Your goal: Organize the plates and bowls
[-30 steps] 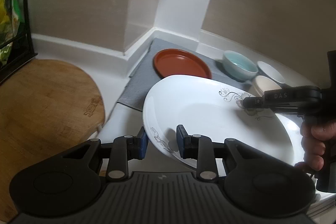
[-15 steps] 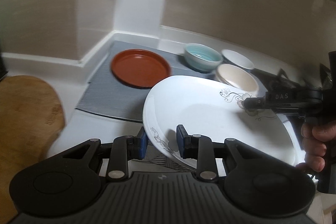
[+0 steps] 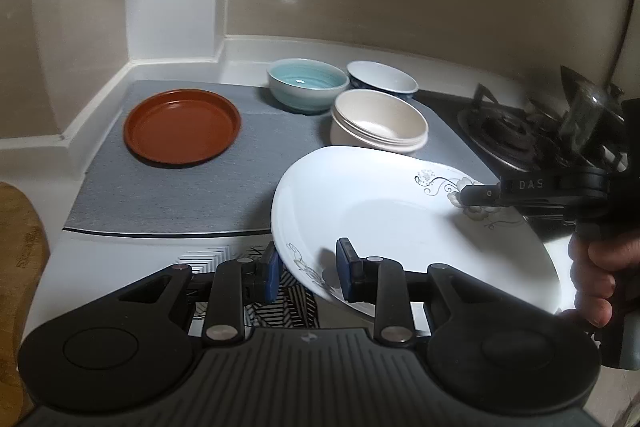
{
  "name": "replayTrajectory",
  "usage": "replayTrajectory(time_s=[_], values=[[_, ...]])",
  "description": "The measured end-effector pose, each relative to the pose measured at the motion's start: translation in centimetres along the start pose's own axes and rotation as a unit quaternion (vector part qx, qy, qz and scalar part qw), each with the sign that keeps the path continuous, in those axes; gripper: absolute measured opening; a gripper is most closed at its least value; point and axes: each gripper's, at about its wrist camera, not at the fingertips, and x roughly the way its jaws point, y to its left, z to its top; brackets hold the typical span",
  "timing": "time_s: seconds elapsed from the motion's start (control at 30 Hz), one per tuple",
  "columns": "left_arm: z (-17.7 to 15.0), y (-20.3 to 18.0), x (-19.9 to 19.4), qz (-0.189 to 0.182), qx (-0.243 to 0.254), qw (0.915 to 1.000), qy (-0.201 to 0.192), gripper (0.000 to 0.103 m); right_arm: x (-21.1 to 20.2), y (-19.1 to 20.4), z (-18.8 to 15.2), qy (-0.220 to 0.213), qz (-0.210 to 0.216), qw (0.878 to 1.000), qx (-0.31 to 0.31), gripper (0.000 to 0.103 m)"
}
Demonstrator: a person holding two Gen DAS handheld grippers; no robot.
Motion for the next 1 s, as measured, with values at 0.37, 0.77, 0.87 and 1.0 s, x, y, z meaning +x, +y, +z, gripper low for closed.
replayTrajectory(time_s=[0.37, 0.77, 0.87, 1.0], values=[[-0.4, -0.7, 0.3, -0.007, 0.016, 0.9998, 0.007, 0.032, -0.1, -1.1, -1.2, -0.006, -0.007, 1.000, 0.019, 0.025], [-0.4, -0.7, 0.4, -0.011, 0.024, 0.9996, 0.009, 0.032, -0.2, -1.4, -1.8, -0.007, -0.010, 1.000, 0.027, 0.025], [-0.4, -0.8, 0.5, -0.012, 0.028, 0.9995, 0.009, 0.032, -0.1, -1.5, -1.8, -0.008, -0.011, 0.999, 0.030, 0.025], [-0.4, -0.8, 0.5, -0.015, 0.033, 0.9993, 0.010, 0.032, 0.0, -1.6, -2.2, -0.009, -0.013, 0.999, 0.037, 0.025]])
